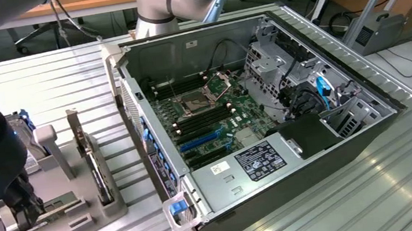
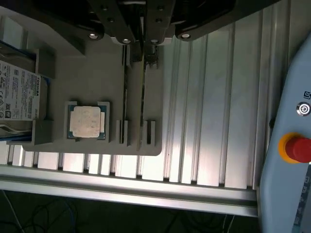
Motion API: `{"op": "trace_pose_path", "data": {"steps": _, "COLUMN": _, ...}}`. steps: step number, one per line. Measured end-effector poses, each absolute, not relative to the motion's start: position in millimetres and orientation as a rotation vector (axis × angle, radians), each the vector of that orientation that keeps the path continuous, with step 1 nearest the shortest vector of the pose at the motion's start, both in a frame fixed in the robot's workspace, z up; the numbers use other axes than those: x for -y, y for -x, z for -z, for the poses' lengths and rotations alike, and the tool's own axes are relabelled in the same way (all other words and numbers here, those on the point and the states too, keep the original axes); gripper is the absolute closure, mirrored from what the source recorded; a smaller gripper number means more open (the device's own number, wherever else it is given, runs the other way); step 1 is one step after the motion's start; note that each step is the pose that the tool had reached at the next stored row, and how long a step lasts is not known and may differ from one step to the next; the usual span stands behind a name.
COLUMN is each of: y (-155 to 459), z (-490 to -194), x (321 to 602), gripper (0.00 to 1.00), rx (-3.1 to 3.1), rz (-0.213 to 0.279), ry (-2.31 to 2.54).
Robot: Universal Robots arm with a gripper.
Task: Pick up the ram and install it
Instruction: 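Pick up the ram and move it above insertion slot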
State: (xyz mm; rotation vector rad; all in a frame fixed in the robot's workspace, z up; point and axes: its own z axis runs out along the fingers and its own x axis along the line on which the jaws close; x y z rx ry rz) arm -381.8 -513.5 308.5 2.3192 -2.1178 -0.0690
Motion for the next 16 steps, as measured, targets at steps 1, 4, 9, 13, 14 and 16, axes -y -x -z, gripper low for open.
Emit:
{"op": "trace_pose_path", "data": {"steps": 1, "y": 379, "z": -310, "x": 514, "gripper": 0.86, "rx": 2.119, "rz": 0.074, "ry": -2.323}}
{"op": "trace_pose_path", "data": {"steps": 4, "y": 374, "z": -314, "x": 514, "gripper": 0.86, "rx": 2.121, "rz": 0.086, "ry": -2.331}}
{"op": "trace_pose_path", "data": {"steps": 9, "y": 367, "z": -322, "x": 515, "gripper": 0.86, "rx": 2.128, "rz": 0.114, "ry": -2.349}}
{"op": "trace_pose_path", "data": {"steps": 13, "y": 361, "z": -331, "x": 516, "gripper": 0.86, "rx": 2.135, "rz": 0.137, "ry": -2.363}}
{"op": "trace_pose_path", "data": {"steps": 14, "y": 358, "z": -335, "x": 516, "gripper": 0.86, "rx": 2.138, "rz": 0.149, "ry": -2.369}}
{"op": "trace_pose_path", "data": {"steps": 16, "y": 352, "z": -340, "x": 516, "gripper": 0.86, "rx": 2.14, "rz": 0.157, "ry": -2.375}}
